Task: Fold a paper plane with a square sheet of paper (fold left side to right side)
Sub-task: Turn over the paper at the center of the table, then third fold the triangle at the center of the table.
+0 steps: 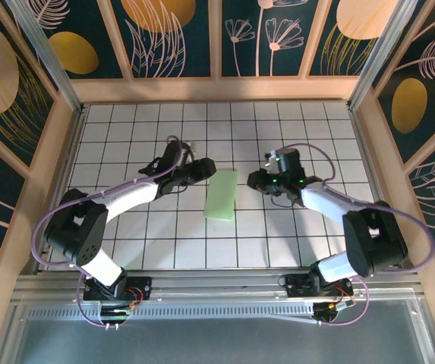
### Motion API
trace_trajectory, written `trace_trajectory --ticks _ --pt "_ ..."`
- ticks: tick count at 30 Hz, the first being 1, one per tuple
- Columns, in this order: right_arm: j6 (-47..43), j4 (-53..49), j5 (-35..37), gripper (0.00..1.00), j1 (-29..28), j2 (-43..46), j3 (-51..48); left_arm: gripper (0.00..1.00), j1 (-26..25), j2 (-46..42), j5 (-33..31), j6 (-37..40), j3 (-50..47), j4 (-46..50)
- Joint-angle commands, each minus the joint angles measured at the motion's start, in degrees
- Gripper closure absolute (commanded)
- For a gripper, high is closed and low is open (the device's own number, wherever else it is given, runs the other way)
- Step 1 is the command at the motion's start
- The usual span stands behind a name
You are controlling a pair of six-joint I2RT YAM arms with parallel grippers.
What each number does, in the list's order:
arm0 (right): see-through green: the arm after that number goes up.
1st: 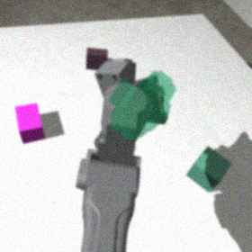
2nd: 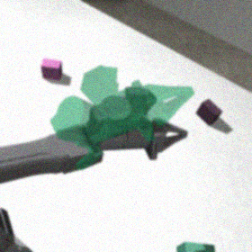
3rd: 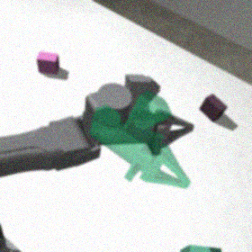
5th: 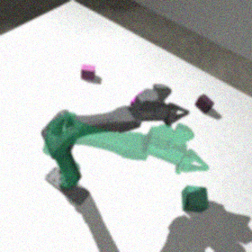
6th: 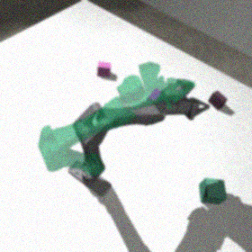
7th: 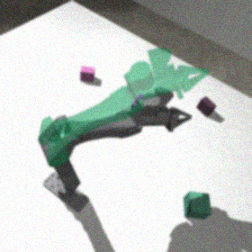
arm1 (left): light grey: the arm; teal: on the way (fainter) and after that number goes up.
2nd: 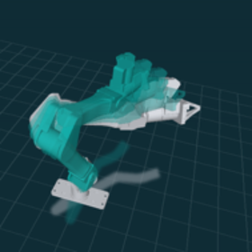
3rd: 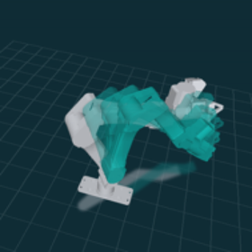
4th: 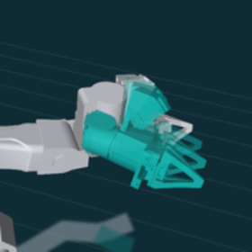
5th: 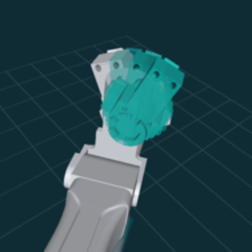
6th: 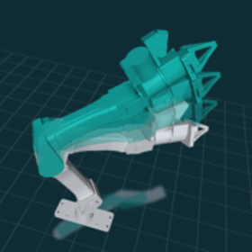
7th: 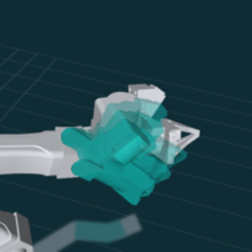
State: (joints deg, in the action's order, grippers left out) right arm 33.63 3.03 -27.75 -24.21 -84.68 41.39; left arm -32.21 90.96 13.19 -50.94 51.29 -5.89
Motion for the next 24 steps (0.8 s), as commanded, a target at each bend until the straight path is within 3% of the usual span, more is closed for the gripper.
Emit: trace_trajectory --ticks 1,3,15,24 --pt "5.8 8.2 -2.2 0.95 -2.9 -4.4 -0.3 0.42 1.7 -3.1 2.3 -5.6 -6.7 -12.3" --pt "5.9 8.8 -1.4 1.00 -3.9 -7.2 0.6 0.42 2.1 -4.6 1.0 -6.6 -9.2 -14.0" --pt "3.0 6.8 -1.0 1.00 -4.6 -16.2 4.6 0.42 2.2 -5.0 -0.9 -4.9 -10.5 -10.9" --pt "-2.8 -1.0 2.4 1.00 -4.6 -18.9 6.9 0.47 2.1 -0.8 3.0 -1.4 -8.0 -5.5"
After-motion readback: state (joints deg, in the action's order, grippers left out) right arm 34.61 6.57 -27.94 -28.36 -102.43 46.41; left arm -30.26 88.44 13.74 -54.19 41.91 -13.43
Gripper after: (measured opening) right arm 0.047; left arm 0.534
